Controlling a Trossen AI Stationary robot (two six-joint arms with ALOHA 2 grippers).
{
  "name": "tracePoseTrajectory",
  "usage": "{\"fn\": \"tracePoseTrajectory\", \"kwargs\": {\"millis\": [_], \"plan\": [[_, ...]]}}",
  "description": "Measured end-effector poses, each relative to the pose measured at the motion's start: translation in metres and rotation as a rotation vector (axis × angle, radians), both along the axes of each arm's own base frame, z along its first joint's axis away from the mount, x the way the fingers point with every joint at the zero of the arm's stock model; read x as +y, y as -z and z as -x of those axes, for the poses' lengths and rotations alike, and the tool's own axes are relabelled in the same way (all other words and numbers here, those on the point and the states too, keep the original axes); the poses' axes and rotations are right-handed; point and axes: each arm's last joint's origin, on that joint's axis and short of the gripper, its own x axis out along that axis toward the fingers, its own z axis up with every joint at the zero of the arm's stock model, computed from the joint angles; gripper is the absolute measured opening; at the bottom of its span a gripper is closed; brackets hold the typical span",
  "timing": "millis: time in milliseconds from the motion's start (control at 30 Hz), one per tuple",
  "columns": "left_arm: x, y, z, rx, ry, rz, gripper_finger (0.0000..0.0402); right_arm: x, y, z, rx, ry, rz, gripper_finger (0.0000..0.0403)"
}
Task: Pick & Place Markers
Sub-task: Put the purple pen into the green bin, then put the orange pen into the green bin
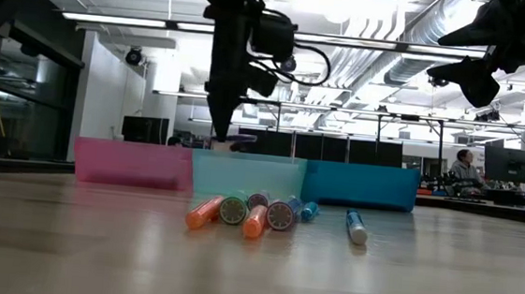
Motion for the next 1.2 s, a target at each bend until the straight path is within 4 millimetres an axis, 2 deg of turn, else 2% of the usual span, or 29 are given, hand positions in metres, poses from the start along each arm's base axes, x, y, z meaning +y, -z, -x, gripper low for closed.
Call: {"fn": "tracePoseTrajectory", "kwargs": {"millis": [200,267,400,500,600,733,1033,1200], "plan": [[0.005,0.012,-0.006,0.043,0.148,-0.044,0.0022,0.0,0.0,0.0,0.0,0.0,0.0,0.025],[0.006,0.01,-0.008,0.026,0.178,-0.062,0.0022,0.0,0.0,0.0,0.0,0.0,0.0,0.025],[0.007,0.019,-0.011,0.046,0.216,-0.06,0.0022,0.0,0.0,0.0,0.0,0.0,0.0,0.025],[0.007,0.019,-0.014,0.041,0.223,-0.077,0.0031,0.0,0.0,0.0,0.0,0.0,0.0,0.025],[0.006,0.025,-0.014,0.074,0.234,-0.082,0.0059,0.0,0.0,0.0,0.0,0.0,0.0,0.025],[0.005,0.022,-0.015,0.064,0.247,-0.099,0.0087,0.0,0.0,0.0,0.0,0.0,0.0,0.025],[0.002,0.023,-0.016,0.061,0.229,-0.094,0.0095,0.0,0.0,0.0,0.0,0.0,0.0,0.025],[-0.014,0.014,-0.015,0.009,0.158,-0.026,0.0096,0.0,0.0,0.0,0.0,0.0,0.0,0.025]]}}
